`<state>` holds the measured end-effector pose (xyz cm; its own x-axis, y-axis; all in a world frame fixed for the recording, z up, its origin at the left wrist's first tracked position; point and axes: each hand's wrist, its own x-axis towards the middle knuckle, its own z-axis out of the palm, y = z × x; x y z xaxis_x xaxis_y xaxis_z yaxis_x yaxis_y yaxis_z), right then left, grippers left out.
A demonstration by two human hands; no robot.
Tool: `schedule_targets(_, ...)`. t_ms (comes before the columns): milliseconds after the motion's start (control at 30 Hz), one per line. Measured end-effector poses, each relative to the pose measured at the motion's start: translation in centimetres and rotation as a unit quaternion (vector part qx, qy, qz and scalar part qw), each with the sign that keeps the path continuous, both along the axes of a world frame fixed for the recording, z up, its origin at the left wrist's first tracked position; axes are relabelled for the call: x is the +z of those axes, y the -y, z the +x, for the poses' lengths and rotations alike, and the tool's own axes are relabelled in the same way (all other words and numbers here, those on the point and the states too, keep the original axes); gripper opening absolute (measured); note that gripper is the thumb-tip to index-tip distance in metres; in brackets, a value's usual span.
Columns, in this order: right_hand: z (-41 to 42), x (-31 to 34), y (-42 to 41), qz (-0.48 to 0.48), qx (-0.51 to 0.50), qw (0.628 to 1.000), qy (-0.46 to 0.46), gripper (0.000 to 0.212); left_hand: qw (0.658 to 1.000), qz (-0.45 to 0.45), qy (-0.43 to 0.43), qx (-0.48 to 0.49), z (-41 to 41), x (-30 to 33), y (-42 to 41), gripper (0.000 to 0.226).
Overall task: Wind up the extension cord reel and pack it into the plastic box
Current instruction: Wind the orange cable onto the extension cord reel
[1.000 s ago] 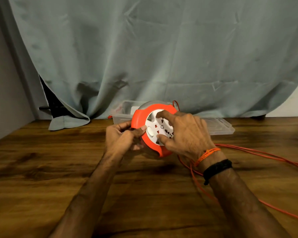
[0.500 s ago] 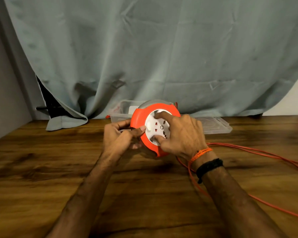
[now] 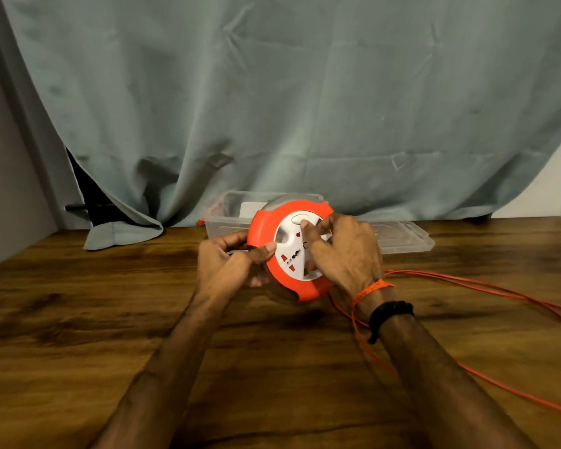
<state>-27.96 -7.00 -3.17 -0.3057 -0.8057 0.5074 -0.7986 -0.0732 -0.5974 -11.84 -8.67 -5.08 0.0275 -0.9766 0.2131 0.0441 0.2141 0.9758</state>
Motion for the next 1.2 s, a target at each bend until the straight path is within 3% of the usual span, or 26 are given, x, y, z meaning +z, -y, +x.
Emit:
schedule_targets(300, -0.9, 0.8, -1.0, -0.049, 0.043, 0.973, -0.223, 0.045, 1.0, 0.016, -0.021, 0.006, 0.4, 0.1, 0.2, 0.038)
schedule_targets(500, -0.7, 1.7, -1.9, 0.02, 0.097, 0.939, -0.328, 0.055, 0.999, 0.026, -0.038, 0.008, 0.6, 0.2, 0.3, 0.031)
schedule_targets(967, -0.8, 1.8, -1.6, 0.048, 0.101, 0.925, -0.362, 0.065, 0.998, 0.04, -0.043, 0.002, 0.7, 0.3, 0.4, 0.033)
schedule_targets(1200, -0.7, 1.0, -1.0, 0.087, 0.129, 0.919, -0.363, 0.057, 0.999, 0.033, -0.028, -0.005, 0.8, 0.3, 0.2, 0.033)
